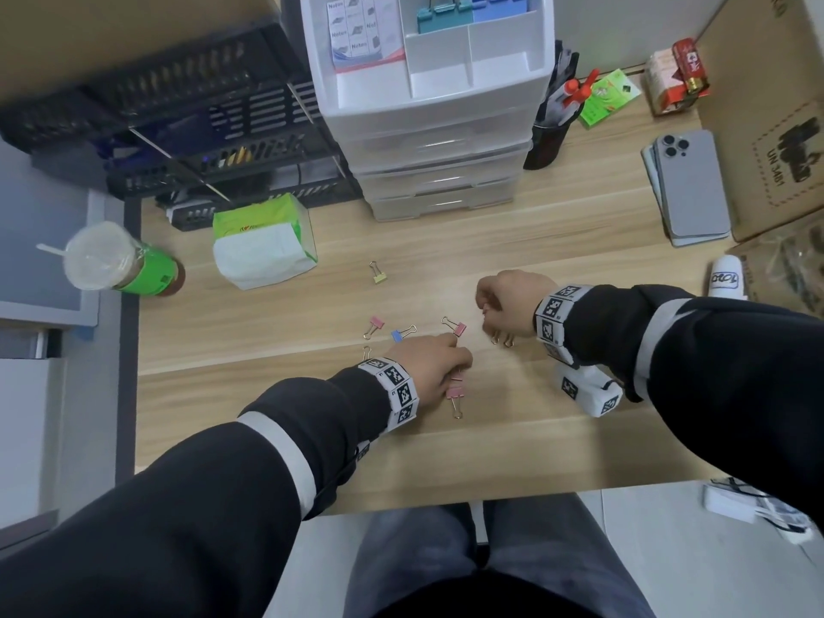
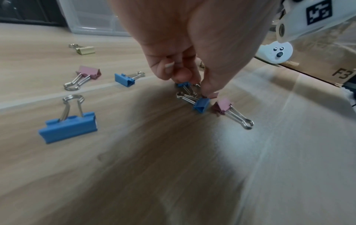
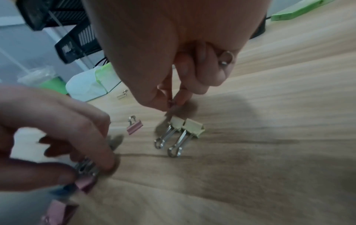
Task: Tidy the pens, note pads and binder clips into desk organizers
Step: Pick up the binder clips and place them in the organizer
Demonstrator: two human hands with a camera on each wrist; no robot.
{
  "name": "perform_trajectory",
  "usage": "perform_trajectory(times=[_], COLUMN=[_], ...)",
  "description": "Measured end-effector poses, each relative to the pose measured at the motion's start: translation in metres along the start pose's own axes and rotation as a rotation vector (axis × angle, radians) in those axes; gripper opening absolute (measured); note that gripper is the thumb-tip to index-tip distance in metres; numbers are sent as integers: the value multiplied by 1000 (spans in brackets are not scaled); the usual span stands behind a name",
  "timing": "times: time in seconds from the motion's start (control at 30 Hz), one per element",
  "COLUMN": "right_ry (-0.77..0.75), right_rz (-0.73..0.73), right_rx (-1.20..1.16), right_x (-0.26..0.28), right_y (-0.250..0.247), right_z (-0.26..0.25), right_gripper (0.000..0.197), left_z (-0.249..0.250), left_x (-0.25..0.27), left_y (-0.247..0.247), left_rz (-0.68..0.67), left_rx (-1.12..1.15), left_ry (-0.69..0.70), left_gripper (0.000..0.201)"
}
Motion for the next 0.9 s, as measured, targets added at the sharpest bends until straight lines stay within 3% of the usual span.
perform_trajectory(times=[0.27,0.4,0.57,0.77,0.9], right_ry=[198,300,451,648,675], right_rz=[78,95,5,-91,-88], right_rx=[-496,-582,-726,-998,-987], right_x=[-2,-5,-2,3,3], right_y=[-9,-16,-12,-5,-6], right_z=[10,18,16,10,6], right_gripper=[6,14,31,26,26], left_z=[0,0,4,6,3], left_x=[-7,-9,-9,-12,-12], left_y=[3,0,0,-1,-6], left_rz=[8,-31,-17,-50,-24], left_rx=[-42,-52,-35,-63,-32], left_ry=[45,50,92,73,48], left_gripper=[23,27,25,20,13])
Point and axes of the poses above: each hand's wrist, its own x-axis away from the middle knuckle, its own y-axis out of the palm, z = x × y, the point moved 5 cm from there along -x, towards the middle knuckle, and after that the axes turned 14 degrees about z, right-handed, at the moved point
